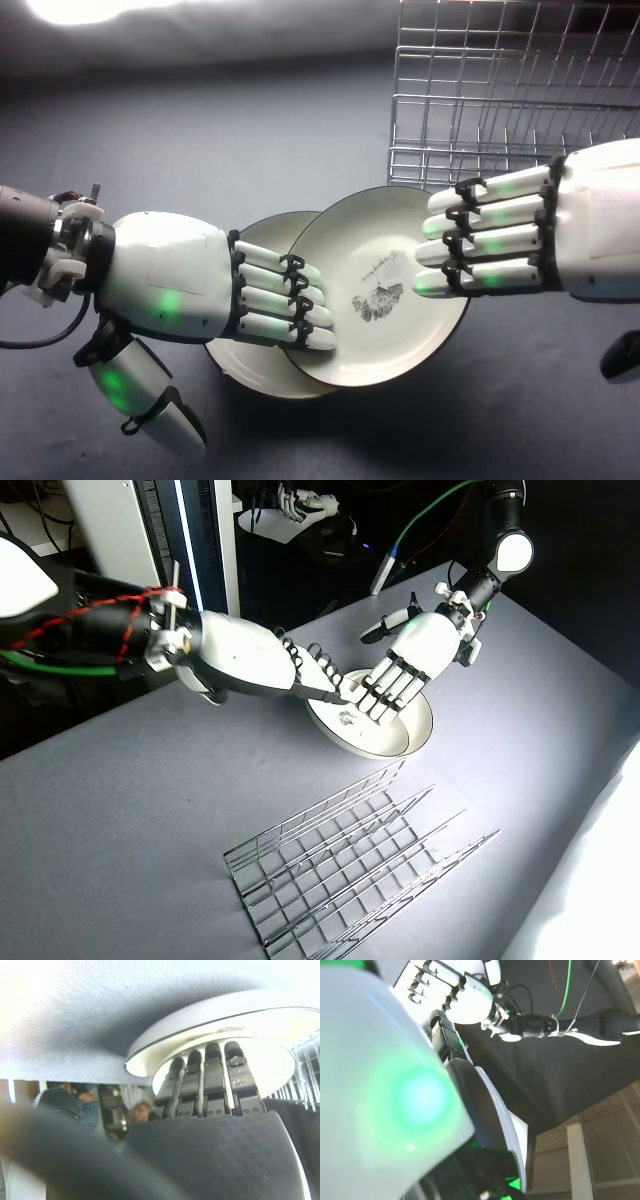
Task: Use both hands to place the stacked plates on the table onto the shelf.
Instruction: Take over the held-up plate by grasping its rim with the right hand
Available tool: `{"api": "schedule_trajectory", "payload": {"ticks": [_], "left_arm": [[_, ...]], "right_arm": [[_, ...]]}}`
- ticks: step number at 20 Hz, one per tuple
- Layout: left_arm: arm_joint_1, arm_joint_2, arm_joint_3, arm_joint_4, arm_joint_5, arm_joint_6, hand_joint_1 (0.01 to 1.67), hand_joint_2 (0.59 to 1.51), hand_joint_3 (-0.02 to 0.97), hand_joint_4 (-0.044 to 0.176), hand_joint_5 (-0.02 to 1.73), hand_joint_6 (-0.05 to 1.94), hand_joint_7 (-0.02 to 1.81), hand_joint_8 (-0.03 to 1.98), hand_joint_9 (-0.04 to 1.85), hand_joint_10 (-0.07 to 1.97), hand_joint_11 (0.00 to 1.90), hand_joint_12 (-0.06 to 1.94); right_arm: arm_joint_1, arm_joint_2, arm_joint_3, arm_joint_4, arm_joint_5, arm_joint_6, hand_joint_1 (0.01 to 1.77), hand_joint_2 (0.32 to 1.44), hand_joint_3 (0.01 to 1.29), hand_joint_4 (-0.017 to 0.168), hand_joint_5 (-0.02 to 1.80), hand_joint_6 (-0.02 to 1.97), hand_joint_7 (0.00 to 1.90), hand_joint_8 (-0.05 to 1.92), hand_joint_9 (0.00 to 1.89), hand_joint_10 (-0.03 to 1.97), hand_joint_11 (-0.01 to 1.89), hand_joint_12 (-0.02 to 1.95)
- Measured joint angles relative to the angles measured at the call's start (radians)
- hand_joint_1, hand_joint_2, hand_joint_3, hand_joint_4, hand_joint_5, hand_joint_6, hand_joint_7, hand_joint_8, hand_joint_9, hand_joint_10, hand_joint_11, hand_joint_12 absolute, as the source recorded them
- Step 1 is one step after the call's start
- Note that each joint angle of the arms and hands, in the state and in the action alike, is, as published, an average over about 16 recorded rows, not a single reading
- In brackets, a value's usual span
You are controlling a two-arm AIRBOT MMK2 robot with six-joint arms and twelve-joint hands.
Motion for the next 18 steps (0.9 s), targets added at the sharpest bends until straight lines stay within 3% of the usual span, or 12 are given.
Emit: {"api": "schedule_trajectory", "payload": {"ticks": [18], "left_arm": [[-0.01,-0.005,0.005,-0.019,-0.004,-0.007,0.01,1.059,0.021,-0.003,-0.02,-0.04,-0.01,-0.02,0.02,0.01,0.01,0.01]], "right_arm": [[-0.011,-0.253,0.168,-0.017,-0.054,-0.006,0.91,0.86,0.01,0.002,0.02,0.01,0.01,0.0,0.02,0.0,0.02,-0.01]]}}
